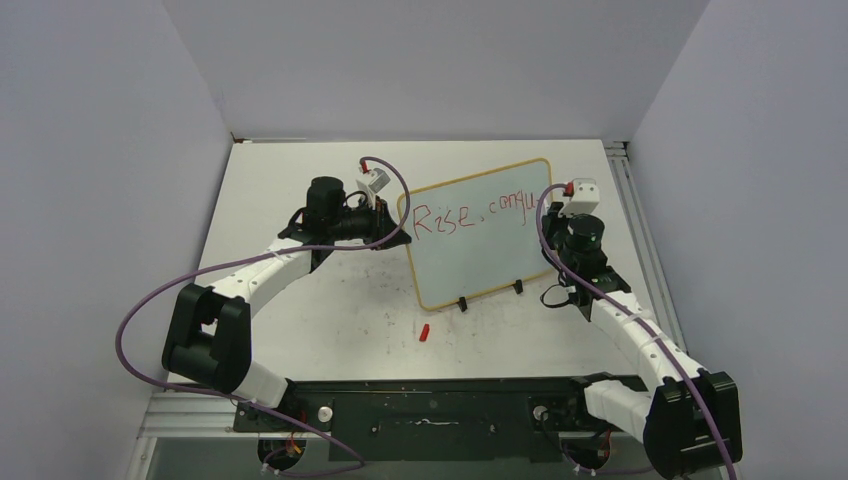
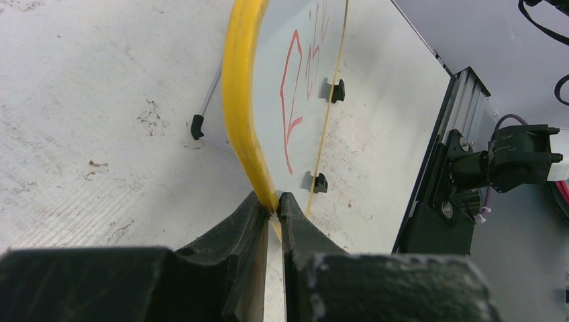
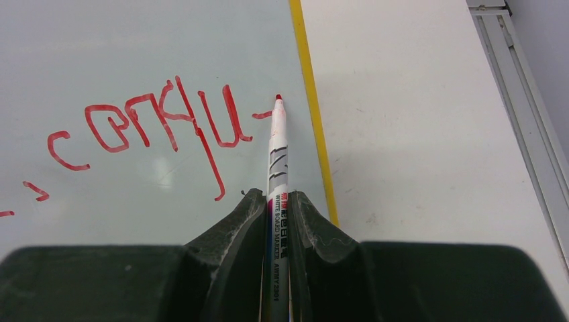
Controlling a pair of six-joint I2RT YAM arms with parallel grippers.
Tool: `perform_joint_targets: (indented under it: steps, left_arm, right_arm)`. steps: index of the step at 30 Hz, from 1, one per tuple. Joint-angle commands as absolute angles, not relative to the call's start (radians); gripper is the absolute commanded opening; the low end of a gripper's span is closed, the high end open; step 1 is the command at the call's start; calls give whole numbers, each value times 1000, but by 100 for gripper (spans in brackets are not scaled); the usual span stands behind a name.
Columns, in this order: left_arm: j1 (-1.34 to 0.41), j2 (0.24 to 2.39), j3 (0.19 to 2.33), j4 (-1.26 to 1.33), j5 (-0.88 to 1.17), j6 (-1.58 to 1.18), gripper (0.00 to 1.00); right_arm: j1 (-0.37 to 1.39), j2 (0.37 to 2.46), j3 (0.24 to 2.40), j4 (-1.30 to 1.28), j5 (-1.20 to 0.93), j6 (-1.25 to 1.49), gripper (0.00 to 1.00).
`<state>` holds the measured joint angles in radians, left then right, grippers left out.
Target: Write a sentence on the whiteboard
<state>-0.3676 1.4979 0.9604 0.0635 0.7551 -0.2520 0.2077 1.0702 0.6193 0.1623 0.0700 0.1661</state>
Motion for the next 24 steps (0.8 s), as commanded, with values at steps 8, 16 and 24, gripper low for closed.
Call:
perform_joint_targets:
  steps: [8, 16, 24]
  left_arm:
    - [-370, 1452, 1002, 81, 758, -224, 0]
    - [-370, 1450, 1005, 82, 759, -225, 0]
    - [-370, 1447, 1005, 81, 761, -225, 0]
  right_arm:
    - [200, 1061, 647, 222, 8, 144, 5]
    - [208, 1054, 631, 210, -23, 147, 5]
    - [232, 1037, 608, 183, -3, 156, 5]
